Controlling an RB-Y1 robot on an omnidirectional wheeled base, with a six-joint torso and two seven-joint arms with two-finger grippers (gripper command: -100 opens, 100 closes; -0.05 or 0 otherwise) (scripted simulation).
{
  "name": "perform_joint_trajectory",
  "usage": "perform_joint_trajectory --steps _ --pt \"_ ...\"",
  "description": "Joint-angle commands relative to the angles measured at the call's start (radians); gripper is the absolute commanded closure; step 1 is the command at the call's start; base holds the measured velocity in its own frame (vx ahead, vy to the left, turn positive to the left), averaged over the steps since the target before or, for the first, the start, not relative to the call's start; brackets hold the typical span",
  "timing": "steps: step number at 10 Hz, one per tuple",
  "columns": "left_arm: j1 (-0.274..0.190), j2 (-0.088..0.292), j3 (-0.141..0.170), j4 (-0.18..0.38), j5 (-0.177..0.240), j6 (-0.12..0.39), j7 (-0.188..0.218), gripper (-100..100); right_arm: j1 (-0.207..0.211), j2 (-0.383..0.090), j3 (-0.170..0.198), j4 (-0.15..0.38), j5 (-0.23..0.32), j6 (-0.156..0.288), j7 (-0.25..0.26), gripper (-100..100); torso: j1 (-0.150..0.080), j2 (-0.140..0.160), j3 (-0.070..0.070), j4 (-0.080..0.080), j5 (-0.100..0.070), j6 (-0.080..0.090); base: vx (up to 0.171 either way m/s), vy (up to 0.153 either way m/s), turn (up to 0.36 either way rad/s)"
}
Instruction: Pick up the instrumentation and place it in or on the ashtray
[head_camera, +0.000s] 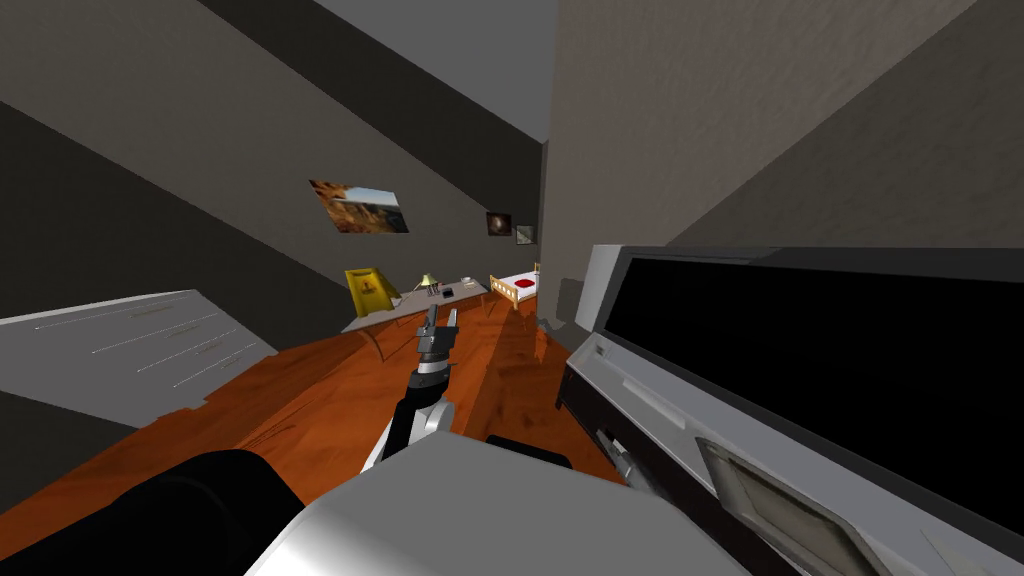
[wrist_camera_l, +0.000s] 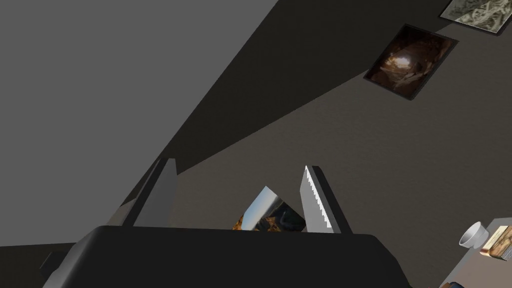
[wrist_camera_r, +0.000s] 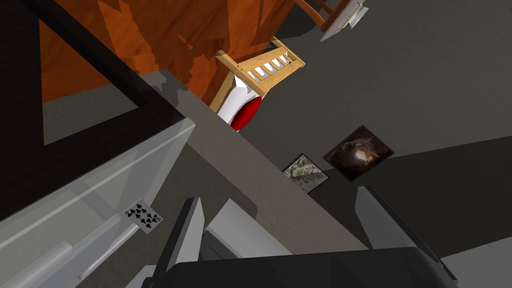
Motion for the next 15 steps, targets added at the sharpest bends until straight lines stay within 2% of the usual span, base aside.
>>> perform_joint_trajectory --steps 1,2,3,4,5,6,7,8,9,10,11,13,14,15 --pt "0.000 0.000 0.000 0.000 0.000 0.000 0.000 0 -0.009 -0.029 0.026 0.050 0.018 0.002 0.019 -100 0.000 0.000 0.000 0.000 0.000 0.000 0.049 0.007 0.198" --pt "0.000 0.000 0.000 0.000 0.000 0.000 0.000 0 -0.009 -0.029 0.026 0.083 0.018 0.002 0.019 -100 0.000 -0.001 0.000 0.000 0.000 -0.001 0.059 0.008 0.171" --pt "0.000 0.000 0.000 0.000 0.000 0.000 0.000 0 -0.013 -0.055 0.052 0.122 0.036 0.002 0.041 -100 0.000 -0.002 -0.001 0.000 0.000 0.000 0.074 0.026 0.220" --pt "0.000 0.000 0.000 0.000 0.000 0.000 0.000 0 -0.013 -0.055 0.052 0.157 0.036 0.002 0.041 -100 0.001 -0.003 -0.001 0.000 0.000 -0.001 0.069 0.015 0.103" --pt "0.000 0.000 0.000 0.000 0.000 0.000 0.000 0 -0.017 -0.081 0.078 0.195 0.055 0.001 0.064 -100 0.001 -0.002 -0.001 -0.001 0.000 0.000 0.078 0.021 0.218" --pt "0.000 0.000 0.000 0.000 0.000 0.000 0.000 0 -0.017 -0.081 0.078 0.231 0.055 0.001 0.064 -100 0.001 -0.003 -0.002 -0.001 0.000 -0.001 0.075 0.000 0.112" --pt "0.000 0.000 0.000 0.000 0.000 0.000 0.000 0 -0.021 -0.106 0.104 0.269 0.074 0.000 0.086 -100 0.000 -0.003 -0.002 -0.001 0.000 0.000 0.083 0.007 0.175" --pt "0.000 0.000 0.000 0.000 0.000 0.000 0.000 0 -0.021 -0.106 0.104 0.306 0.074 0.000 0.086 -100 0.000 -0.004 -0.002 -0.001 0.000 -0.001 0.076 0.003 0.137" --pt "0.000 0.000 0.000 0.000 0.000 0.000 0.000 0 -0.024 -0.130 0.130 0.338 0.094 -0.001 0.109 -100 0.000 -0.003 -0.002 -0.001 0.000 0.000 0.083 -0.004 0.212" --pt "0.000 0.000 0.000 0.000 0.000 0.000 0.000 0 -0.024 -0.130 0.130 0.380 0.094 -0.001 0.109 -100 -0.001 -0.004 -0.002 -0.001 0.000 -0.001 0.075 -0.005 0.091" --pt "0.000 0.000 0.000 0.000 0.000 0.000 0.000 0 -0.028 -0.154 0.156 0.412 0.114 -0.002 0.132 -100 0.000 -0.003 -0.002 -0.001 0.000 0.000 0.085 0.000 0.174" --pt "0.000 0.000 0.000 0.000 0.000 0.000 0.000 0 -0.028 -0.154 0.156 0.454 0.114 -0.002 0.132 -100 0.000 -0.003 -0.002 -0.001 0.000 0.000 0.055 -0.008 0.040" --pt "0.000 0.000 0.000 0.000 0.000 0.000 0.000 0 -0.032 -0.178 0.182 0.502 0.134 -0.004 0.154 -100 0.000 -0.001 -0.001 0.000 0.000 0.000 0.069 0.008 0.138" --pt "0.000 0.000 0.000 0.000 0.000 0.000 0.000 0 -0.032 -0.178 0.182 0.509 0.134 -0.004 0.154 -100 0.001 -0.002 -0.001 0.000 0.000 0.000 0.074 -0.013 0.118"
